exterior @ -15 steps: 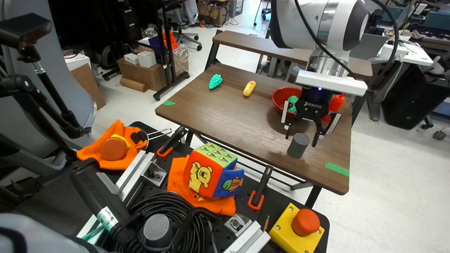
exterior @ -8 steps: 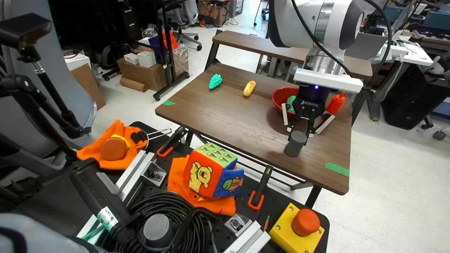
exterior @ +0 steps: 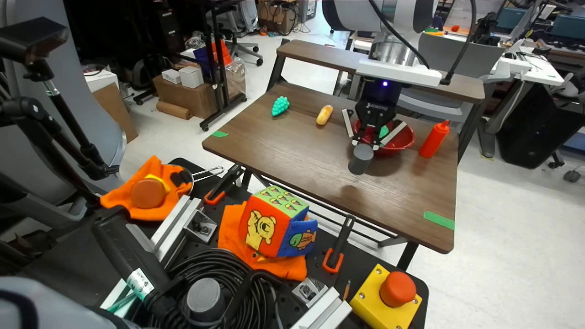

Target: Pick up the grey object and put it on the middle of the table

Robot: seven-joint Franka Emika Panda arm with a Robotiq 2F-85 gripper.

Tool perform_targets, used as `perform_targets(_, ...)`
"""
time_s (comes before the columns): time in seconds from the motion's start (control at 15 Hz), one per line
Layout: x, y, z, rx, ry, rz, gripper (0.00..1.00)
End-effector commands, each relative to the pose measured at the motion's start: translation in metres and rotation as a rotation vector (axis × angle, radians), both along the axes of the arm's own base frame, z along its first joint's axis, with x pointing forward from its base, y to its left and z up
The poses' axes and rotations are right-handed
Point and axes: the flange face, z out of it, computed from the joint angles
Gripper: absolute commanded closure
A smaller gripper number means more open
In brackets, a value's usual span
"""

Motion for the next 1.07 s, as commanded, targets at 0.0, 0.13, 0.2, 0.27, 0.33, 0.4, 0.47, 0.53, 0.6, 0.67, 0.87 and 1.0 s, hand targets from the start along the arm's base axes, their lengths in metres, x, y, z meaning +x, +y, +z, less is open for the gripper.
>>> perform_targets(0.0,-0.019,0.06,0.017,0.018,-0.026,0.075,0.94)
perform_targets(0.13,-0.026,0.094,0.017,0.026,-0.035,0.125,0.94)
perform_targets(0.2,-0.029,0.108,0.016,0.029,-0.041,0.147,0.94)
perform_targets(0.27,-0.031,0.12,0.013,0.031,-0.039,0.167,0.94)
perform_targets(0.33,-0.033,0.13,0.01,0.034,-0.037,0.18,0.94)
perform_targets(0.4,-0.034,0.139,0.006,0.039,-0.039,0.185,0.94)
perform_targets(0.47,-0.034,0.145,0.002,0.037,-0.041,0.189,0.94)
perform_targets(0.53,-0.032,0.149,-0.003,0.035,-0.041,0.192,0.94)
perform_targets(0.6,-0.033,0.151,-0.005,0.034,-0.039,0.196,0.94)
perform_targets(0.67,-0.032,0.152,-0.009,0.038,-0.041,0.199,0.94)
perform_targets(0.87,-0.033,0.154,-0.021,0.04,-0.029,0.209,0.94)
perform_targets(1.0,-0.033,0.152,-0.026,0.039,-0.021,0.214,0.94)
